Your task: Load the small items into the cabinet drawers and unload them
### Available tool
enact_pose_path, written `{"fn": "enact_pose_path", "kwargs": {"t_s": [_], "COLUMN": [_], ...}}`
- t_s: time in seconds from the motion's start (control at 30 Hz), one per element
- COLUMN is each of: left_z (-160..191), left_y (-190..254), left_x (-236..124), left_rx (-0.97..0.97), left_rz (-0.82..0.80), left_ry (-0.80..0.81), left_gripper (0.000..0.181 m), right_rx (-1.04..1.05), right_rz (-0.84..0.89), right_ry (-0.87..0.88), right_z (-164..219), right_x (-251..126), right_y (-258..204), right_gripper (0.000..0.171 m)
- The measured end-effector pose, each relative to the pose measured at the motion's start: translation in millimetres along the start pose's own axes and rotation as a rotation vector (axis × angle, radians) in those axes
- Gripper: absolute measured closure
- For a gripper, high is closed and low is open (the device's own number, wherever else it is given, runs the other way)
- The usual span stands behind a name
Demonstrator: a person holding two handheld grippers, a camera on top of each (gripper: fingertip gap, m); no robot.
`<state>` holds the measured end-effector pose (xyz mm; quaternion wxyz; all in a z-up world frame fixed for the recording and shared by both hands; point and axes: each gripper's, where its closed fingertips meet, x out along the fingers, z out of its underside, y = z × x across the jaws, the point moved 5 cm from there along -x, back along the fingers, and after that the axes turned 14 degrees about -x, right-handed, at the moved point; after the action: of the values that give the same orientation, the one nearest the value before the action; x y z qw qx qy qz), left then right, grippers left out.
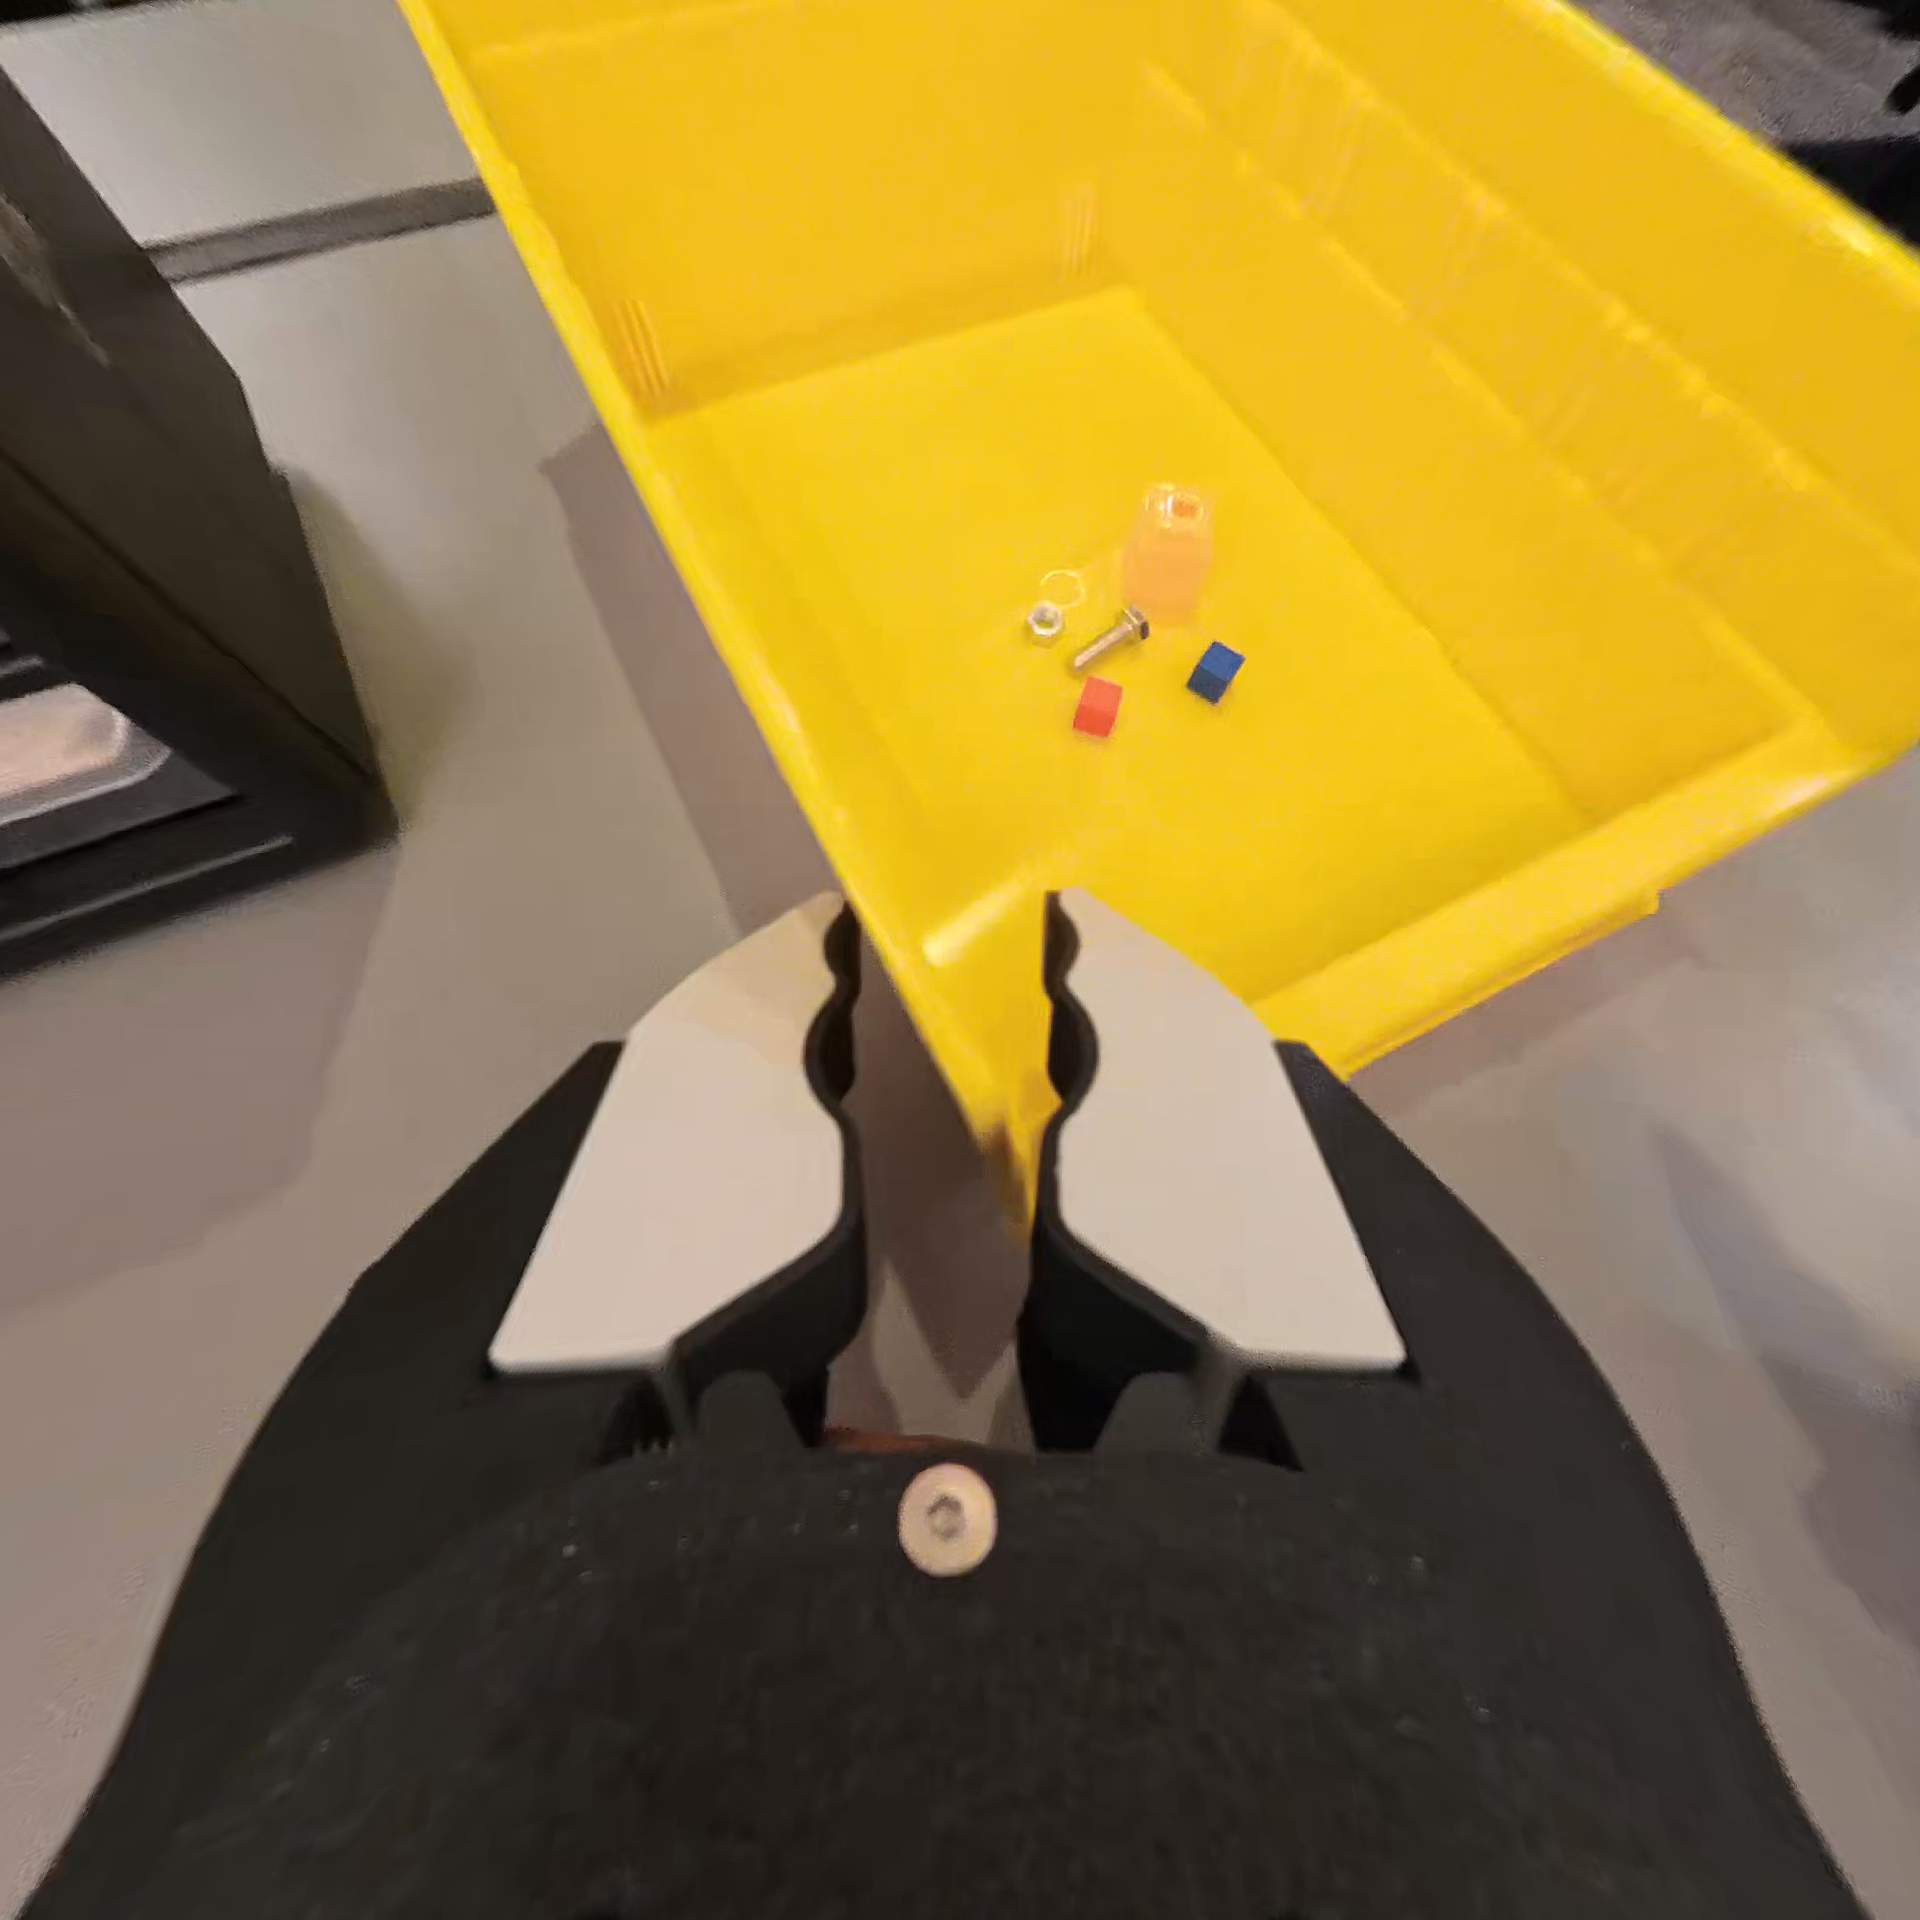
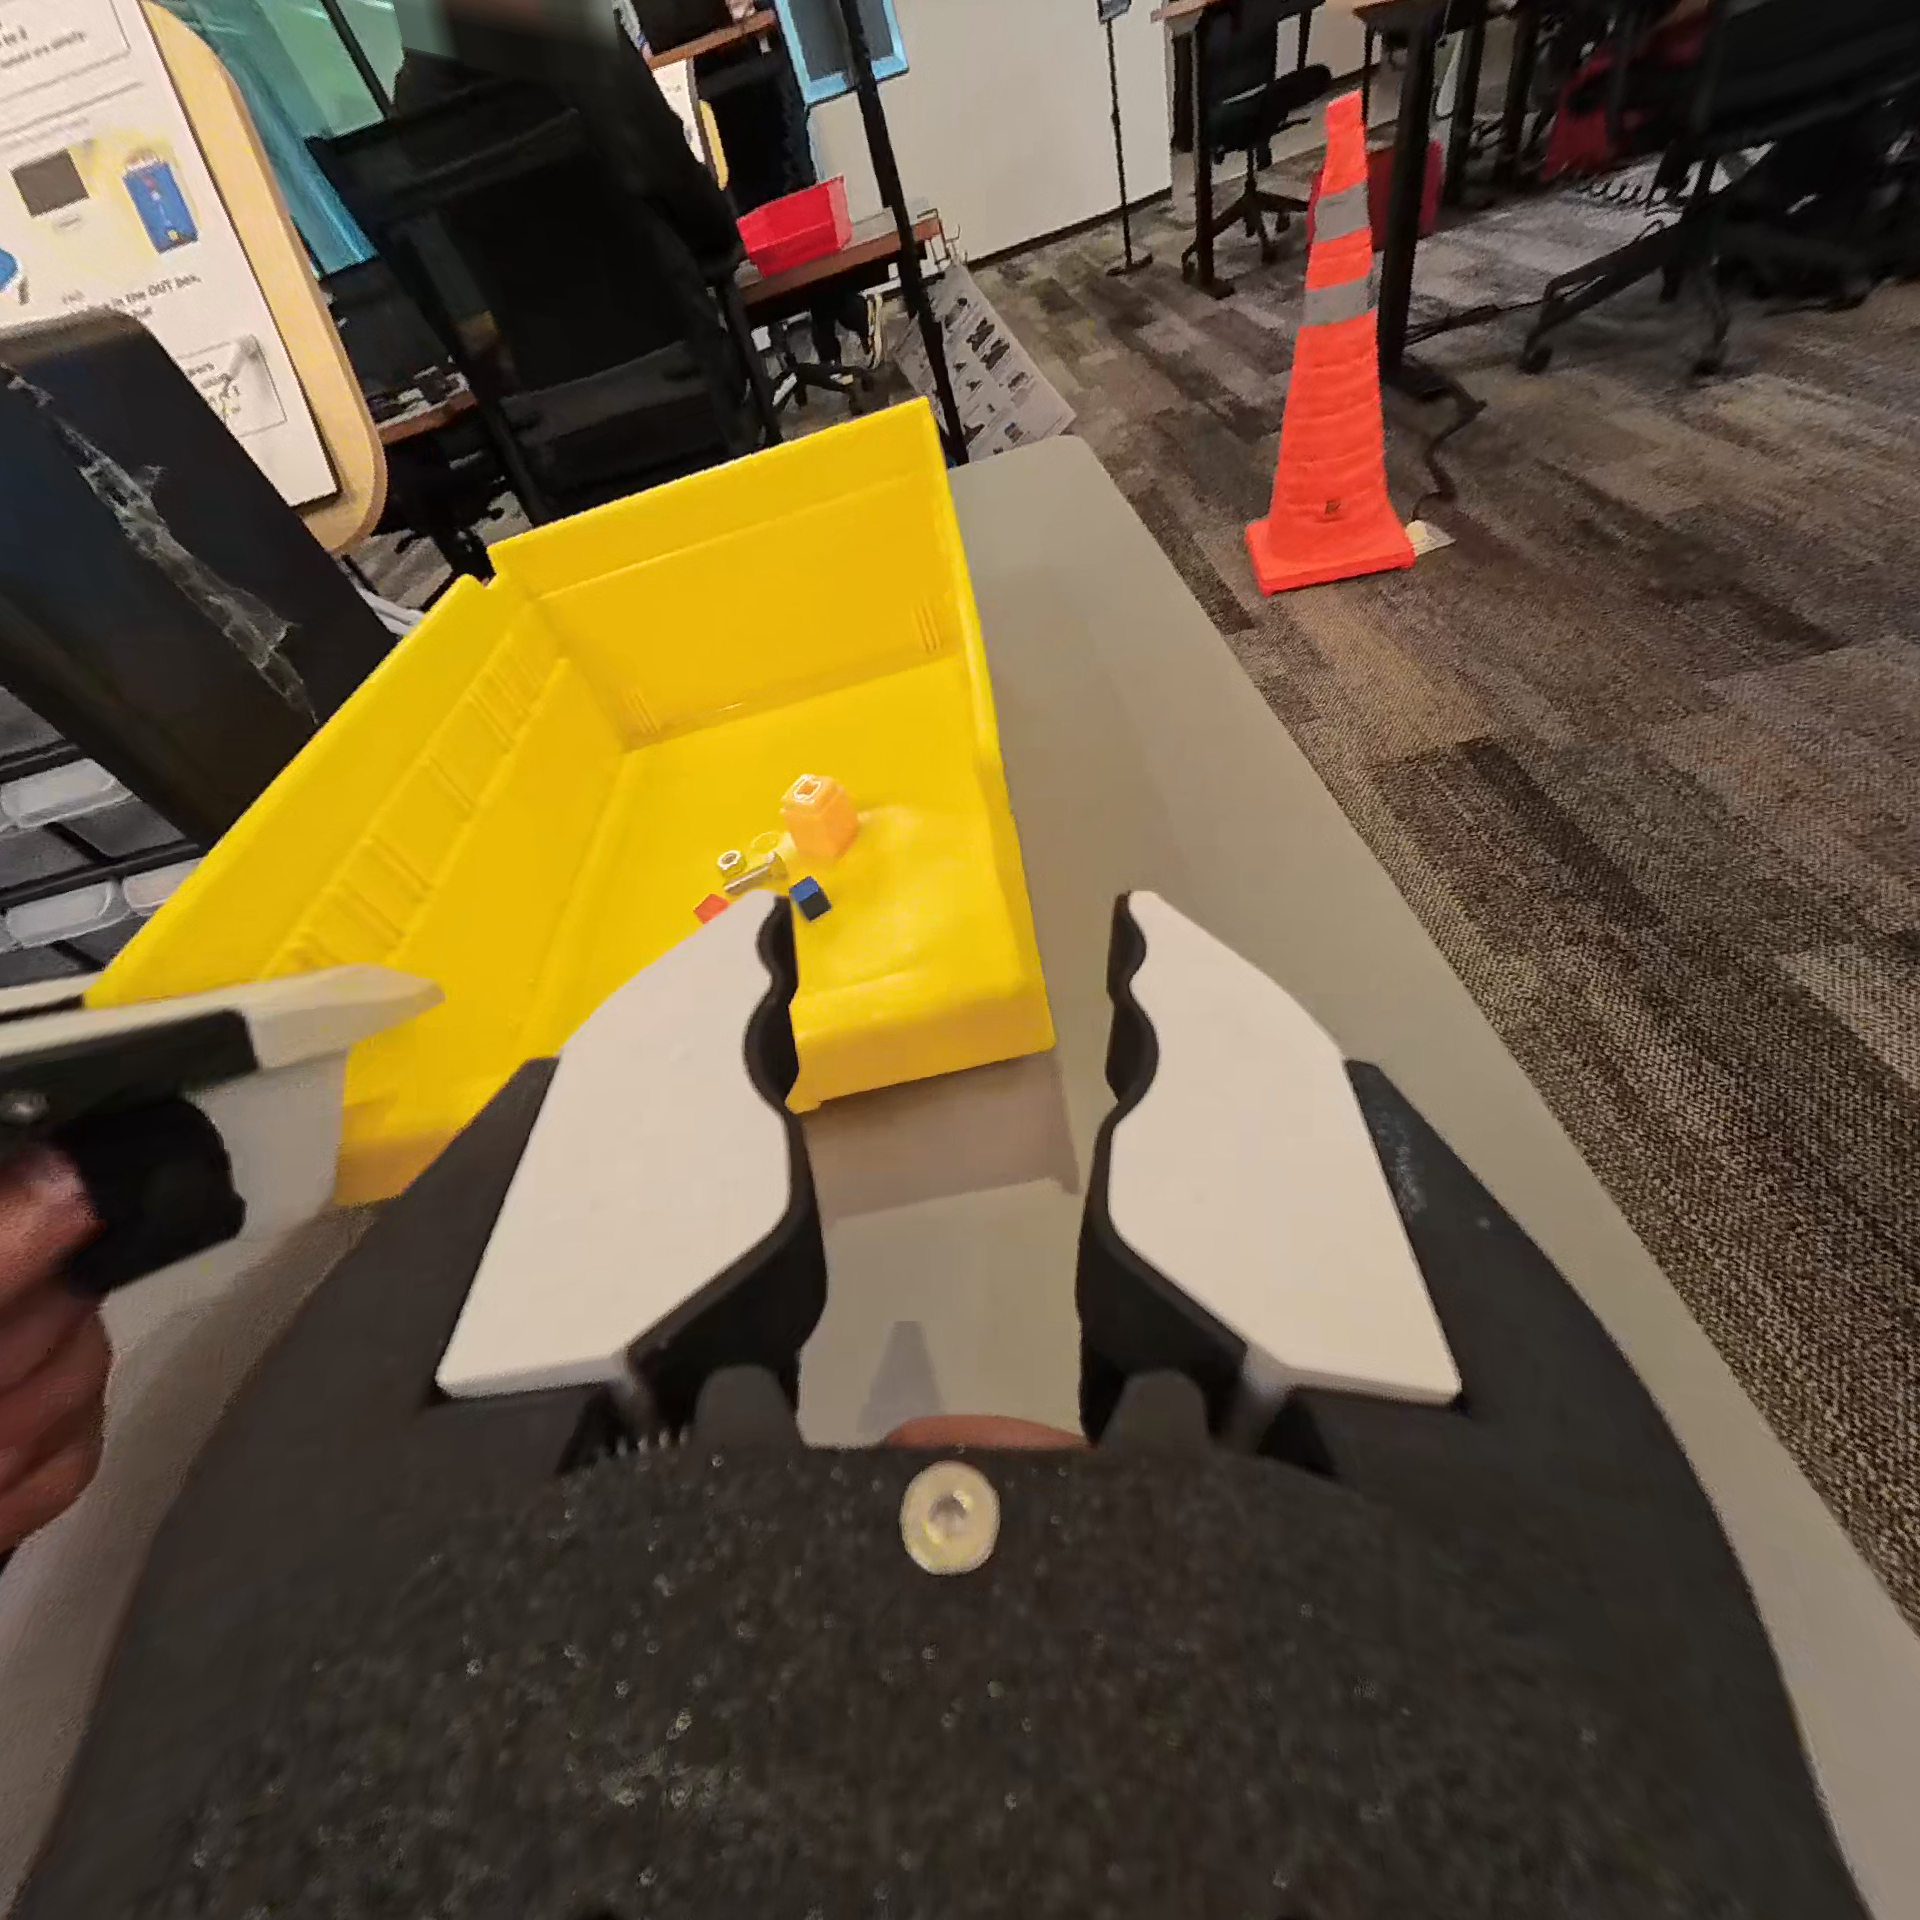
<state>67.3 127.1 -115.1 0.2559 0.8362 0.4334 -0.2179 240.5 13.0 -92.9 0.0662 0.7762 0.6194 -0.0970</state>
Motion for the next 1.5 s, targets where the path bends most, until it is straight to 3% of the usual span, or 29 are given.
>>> {"fn": "enact_pose_path", "kwargs": {"t_s": [0.07, 0.3, 0.47, 0.67, 1.0, 1.27, 1.37, 1.5], "left_z": [-4.2, -6.8, -2.5, 30.0, 100.5, 108.1, 106.5, 105.9], "left_y": [-1.3, -60.7, -99.1, -158.9, -282.4, -316.6, -311.7, -302.5], "left_x": [-2.9, -30.2, -79.0, -152.5, -268.9, -279.0, -274.3, -301.9], "left_rx": [-0.018, -0.005, -0.019, -0.101, -0.367, -0.478, -0.53, -0.761], "left_rz": [0.067, 0.039, 0.199, 0.272, 0.082, -0.032, 0.017, 0.278], "left_ry": [0.0, -0.038, -0.062, -0.112, 0.063, 0.163, 0.175, 0.133], "left_gripper": [0.154, 0.177, 0.176, 0.176, 0.175, 0.175, 0.168, 0.128], "right_rx": [-0.023, -0.094, 0.004, 0.066, -0.1, -0.165, -0.187, -0.199], "right_rz": [-0.002, 0.057, 0.095, -0.004, -0.065, -0.113, -0.147, -0.225], "right_ry": [-0.009, 0.102, 0.136, 0.126, 0.065, 0.048, 0.044, 0.031], "right_z": [-0.4, -33.1, -29.6, -24.0, -17.9, -15.3, -13.8, -14.3], "right_x": [3.1, -13.9, -12.6, 2.1, 11.8, 12.8, 11.5, 2.8], "right_y": [0.2, 31.6, 51.6, 28.8, -19.0, -46.8, -60.1, -84.7], "right_gripper": [0.115, 0.117, 0.118, 0.118, 0.118, 0.118, 0.118, 0.118]}}
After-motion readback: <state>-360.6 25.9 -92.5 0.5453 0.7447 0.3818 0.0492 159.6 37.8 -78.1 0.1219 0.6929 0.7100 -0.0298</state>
